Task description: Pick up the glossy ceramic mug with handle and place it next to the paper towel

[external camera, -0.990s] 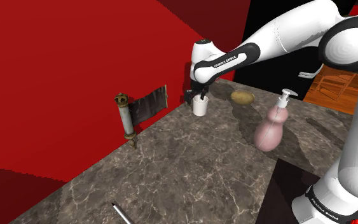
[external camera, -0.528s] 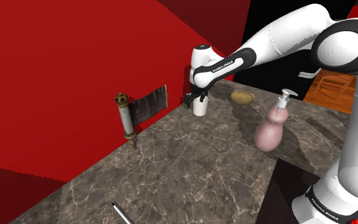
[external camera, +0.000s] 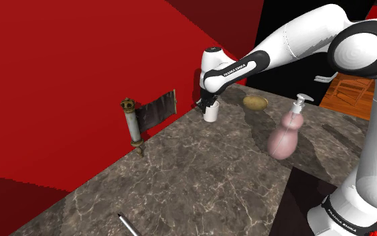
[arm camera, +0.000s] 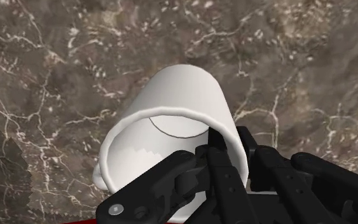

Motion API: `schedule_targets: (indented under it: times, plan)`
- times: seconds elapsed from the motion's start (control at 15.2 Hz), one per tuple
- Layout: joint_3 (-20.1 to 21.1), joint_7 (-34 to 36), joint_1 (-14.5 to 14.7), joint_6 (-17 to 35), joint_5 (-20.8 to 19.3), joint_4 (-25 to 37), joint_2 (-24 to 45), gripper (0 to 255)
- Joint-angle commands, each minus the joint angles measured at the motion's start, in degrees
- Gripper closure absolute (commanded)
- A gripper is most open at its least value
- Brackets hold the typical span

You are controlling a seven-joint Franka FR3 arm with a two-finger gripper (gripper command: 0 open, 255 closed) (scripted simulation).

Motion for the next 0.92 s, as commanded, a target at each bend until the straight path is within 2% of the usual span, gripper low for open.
schedule_targets:
  times: [0.0, 0.33, 0.86]
  plan:
    - [0.0, 0.0, 0.0, 0.0, 0.0, 0.0, 0.0, 255]
    - [0.0, 0.0, 0.0, 0.0, 0.0, 0.0, 0.0, 255]
    - [0.3, -1.0, -0.2, -5.2, 0.9, 2.4, -2.8, 255]
